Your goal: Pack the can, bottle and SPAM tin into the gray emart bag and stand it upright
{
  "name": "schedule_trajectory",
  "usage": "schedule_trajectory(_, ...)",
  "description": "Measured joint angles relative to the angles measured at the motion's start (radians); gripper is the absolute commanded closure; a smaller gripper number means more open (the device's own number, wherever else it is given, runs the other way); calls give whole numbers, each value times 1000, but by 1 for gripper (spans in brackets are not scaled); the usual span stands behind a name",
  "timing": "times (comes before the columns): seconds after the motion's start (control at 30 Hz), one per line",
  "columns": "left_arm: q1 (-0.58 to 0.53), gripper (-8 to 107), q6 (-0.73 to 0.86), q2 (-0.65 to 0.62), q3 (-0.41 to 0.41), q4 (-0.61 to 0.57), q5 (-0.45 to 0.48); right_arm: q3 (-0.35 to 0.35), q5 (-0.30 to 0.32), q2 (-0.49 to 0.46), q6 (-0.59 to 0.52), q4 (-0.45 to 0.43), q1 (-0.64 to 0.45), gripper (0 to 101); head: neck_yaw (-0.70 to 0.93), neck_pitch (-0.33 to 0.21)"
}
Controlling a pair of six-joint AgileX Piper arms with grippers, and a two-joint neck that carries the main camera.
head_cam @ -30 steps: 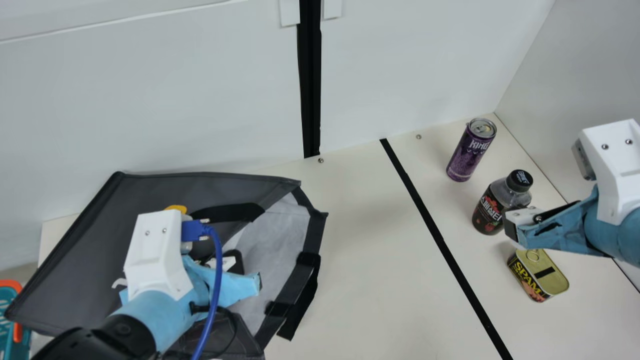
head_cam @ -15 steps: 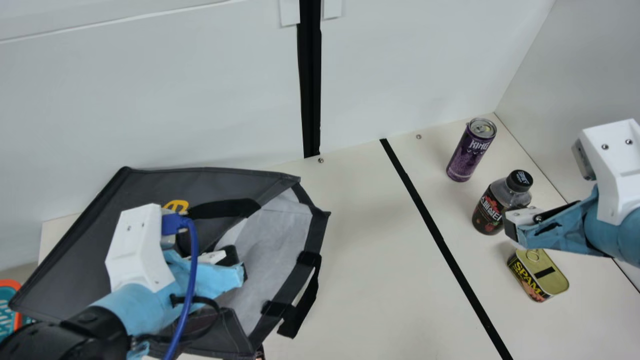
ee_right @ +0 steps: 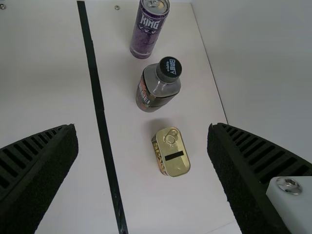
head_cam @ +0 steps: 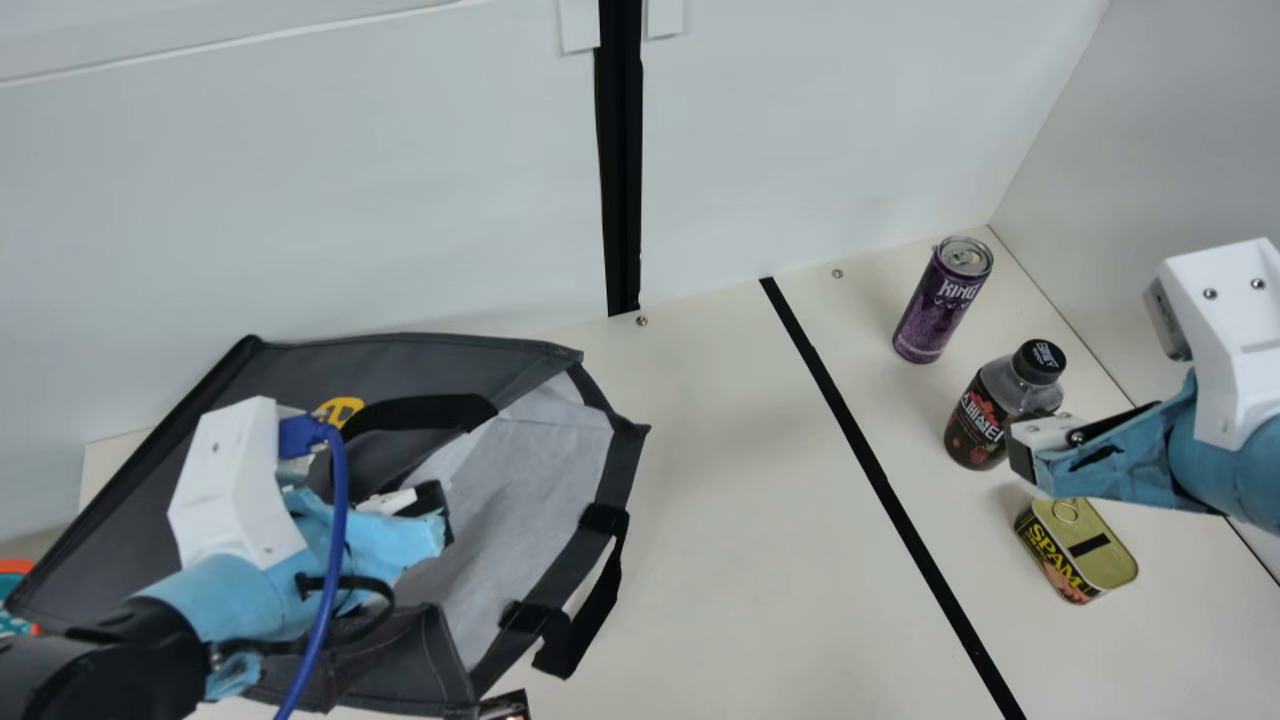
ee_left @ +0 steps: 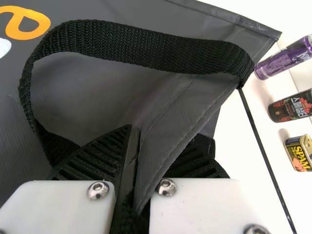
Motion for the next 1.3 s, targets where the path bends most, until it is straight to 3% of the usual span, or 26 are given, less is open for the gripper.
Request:
schedule_trajectory(0.37, 45, 107, 94, 3, 5, -108, 4, 0, 0, 0, 0, 0, 0, 6, 0, 0)
schedule_trajectory(1.3, 48, 107, 106, 3, 9, -101, 4, 0, 0, 0, 0, 0, 0, 6, -2, 0)
